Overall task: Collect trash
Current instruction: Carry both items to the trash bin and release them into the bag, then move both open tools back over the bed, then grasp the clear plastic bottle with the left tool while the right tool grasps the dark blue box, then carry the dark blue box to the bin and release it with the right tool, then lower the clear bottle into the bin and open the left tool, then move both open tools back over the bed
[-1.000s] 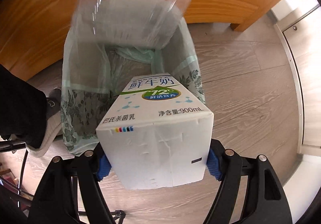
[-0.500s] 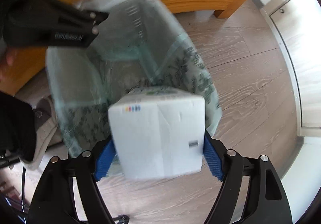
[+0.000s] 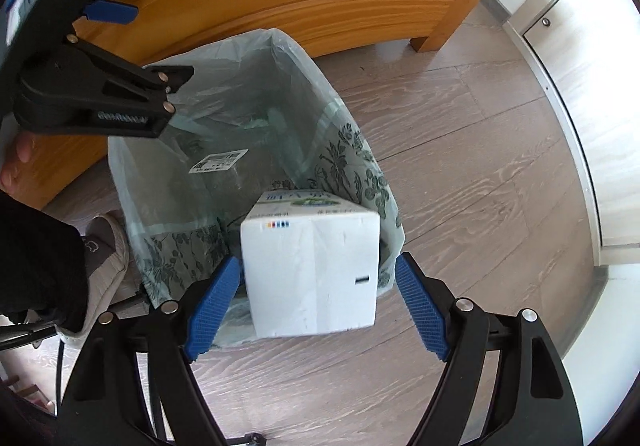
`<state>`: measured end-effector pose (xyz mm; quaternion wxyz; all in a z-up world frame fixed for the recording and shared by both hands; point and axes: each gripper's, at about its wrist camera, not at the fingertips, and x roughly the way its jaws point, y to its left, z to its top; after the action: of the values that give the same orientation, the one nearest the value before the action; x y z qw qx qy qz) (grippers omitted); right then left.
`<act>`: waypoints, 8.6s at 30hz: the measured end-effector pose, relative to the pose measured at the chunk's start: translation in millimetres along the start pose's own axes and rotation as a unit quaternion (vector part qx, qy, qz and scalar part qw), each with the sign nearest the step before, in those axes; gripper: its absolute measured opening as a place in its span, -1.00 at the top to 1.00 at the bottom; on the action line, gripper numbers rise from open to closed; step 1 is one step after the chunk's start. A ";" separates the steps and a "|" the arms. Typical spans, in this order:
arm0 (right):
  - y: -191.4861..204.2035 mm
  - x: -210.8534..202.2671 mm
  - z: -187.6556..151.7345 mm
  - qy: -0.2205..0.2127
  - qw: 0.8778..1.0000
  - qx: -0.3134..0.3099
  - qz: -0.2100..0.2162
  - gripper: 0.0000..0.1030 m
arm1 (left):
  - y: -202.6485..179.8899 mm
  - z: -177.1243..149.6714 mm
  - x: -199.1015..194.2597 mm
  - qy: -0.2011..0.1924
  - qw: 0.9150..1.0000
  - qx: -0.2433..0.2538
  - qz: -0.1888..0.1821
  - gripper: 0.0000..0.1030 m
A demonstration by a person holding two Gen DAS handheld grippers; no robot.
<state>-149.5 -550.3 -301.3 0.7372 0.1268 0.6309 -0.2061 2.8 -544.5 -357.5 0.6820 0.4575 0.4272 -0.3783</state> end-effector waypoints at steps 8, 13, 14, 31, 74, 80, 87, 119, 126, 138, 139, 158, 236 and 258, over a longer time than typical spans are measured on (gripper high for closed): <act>-3.3 -35.8 -10.2 -0.021 1.000 0.000 0.011 -0.49 | 2.8 18.8 -58.5 -0.004 0.999 0.024 -0.035 -0.69; -6.0 -71.7 -4.2 -0.050 0.999 -0.011 0.002 -0.49 | 26.8 27.9 -128.4 -0.019 0.997 -0.001 -0.081 -0.69; -8.4 -82.0 -0.8 -0.059 0.998 -0.013 0.000 -0.49 | 34.7 26.6 -143.8 -0.029 0.996 -0.011 -0.084 -0.69; 90.2 -321.7 107.9 -0.330 0.933 -0.140 0.028 -0.62 | 275.1 -123.6 -371.9 -0.291 0.928 -0.231 0.028 -0.85; 679.4 -259.8 244.9 -0.213 0.630 -0.734 -0.136 -0.61 | 588.4 -485.8 -251.7 -0.156 0.622 -0.761 0.101 1.00; 716.7 -219.7 259.8 -0.153 0.615 -0.746 -0.206 -0.61 | 590.2 -490.2 -247.4 -0.135 0.628 -0.756 0.124 1.00; 703.4 -239.8 274.2 -0.115 0.634 -0.725 -0.243 -0.19 | 588.3 -474.2 -238.2 -0.126 0.659 -0.731 0.125 1.00; 246.9 -280.2 208.3 -0.325 0.919 -0.152 0.161 -0.12 | 458.9 -288.8 -260.8 -0.172 0.868 -0.464 0.043 1.00; 148.7 -299.0 162.2 -0.323 0.929 -0.126 0.130 -0.12 | 388.8 -224.1 -305.9 -0.201 0.895 -0.397 -0.006 1.00; 59.8 -172.2 33.6 -0.108 0.976 -0.150 0.115 -0.13 | 194.7 -60.2 -320.3 -0.182 0.965 -0.133 -0.135 1.00; 60.4 -154.7 28.4 -0.092 0.978 -0.148 0.113 -0.13 | 181.9 -50.1 -313.3 -0.170 0.968 -0.121 -0.139 1.00; 119.8 45.4 -7.4 0.124 0.963 -0.239 -0.014 -0.16 | 64.3 16.3 -217.8 -0.055 0.983 -0.006 -0.173 1.00; 97.8 -341.4 189.6 -0.292 0.946 -0.133 -0.039 -0.64 | 353.2 -110.2 -354.1 -0.252 0.921 -0.293 -0.045 -0.68; 330.8 -334.9 323.1 -0.281 0.900 -0.331 0.048 -0.64 | 616.9 -257.4 -213.5 -0.108 0.958 -0.266 -0.023 -0.24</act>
<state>247.8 -354.4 59.0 0.8922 -0.1572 0.4229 0.0229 426.9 -91.8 -29.4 0.8123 0.2059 0.4467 -0.3135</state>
